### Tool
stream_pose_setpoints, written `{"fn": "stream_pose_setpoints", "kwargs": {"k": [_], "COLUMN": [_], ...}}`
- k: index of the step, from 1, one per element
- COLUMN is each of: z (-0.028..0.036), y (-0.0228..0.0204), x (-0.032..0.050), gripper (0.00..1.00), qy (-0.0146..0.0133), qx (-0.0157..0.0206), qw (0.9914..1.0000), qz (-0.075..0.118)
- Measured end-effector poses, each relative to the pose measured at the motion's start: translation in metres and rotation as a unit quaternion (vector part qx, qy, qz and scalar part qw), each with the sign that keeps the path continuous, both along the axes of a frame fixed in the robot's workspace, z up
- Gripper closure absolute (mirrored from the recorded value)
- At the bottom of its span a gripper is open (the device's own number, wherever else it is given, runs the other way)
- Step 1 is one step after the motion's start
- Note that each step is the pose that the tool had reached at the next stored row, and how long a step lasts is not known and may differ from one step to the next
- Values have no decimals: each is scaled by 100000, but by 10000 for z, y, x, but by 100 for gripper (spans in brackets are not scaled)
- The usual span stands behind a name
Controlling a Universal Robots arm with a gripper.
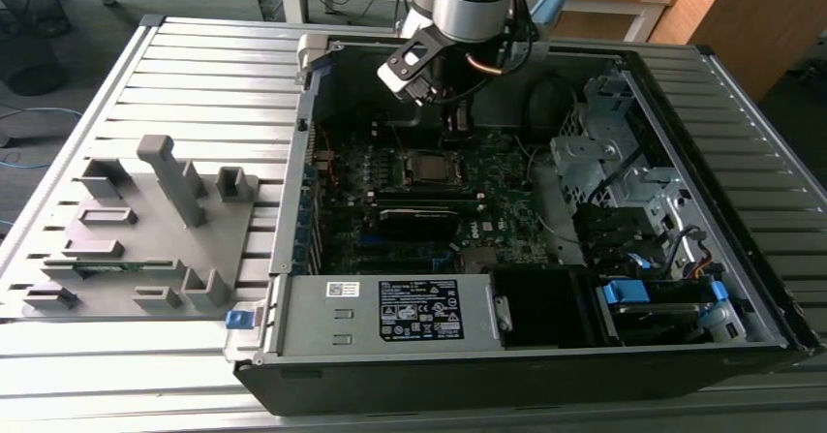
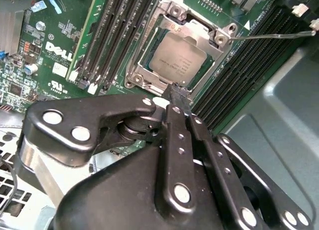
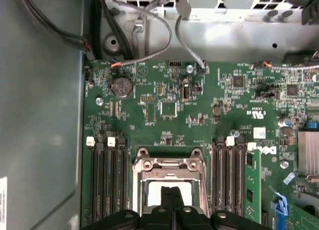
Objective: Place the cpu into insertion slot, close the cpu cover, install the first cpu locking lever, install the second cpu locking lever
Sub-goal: 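Close the cpu cover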
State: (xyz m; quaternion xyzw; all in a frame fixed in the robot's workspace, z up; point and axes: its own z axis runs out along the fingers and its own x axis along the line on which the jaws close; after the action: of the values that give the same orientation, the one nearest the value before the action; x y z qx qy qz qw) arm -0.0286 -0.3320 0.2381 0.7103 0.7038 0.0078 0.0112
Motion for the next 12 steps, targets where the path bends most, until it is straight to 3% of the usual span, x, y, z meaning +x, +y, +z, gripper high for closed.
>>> {"fn": "stream_pose_setpoints", "kwargs": {"k": [5, 12], "z": [-54, -102], "y": [0, -1], "x": [-59, -68], "gripper": [90, 90], "qy": [6, 9], "qx": [-9, -14], "qw": [100000, 100000], "qz": [-7, -6]}}
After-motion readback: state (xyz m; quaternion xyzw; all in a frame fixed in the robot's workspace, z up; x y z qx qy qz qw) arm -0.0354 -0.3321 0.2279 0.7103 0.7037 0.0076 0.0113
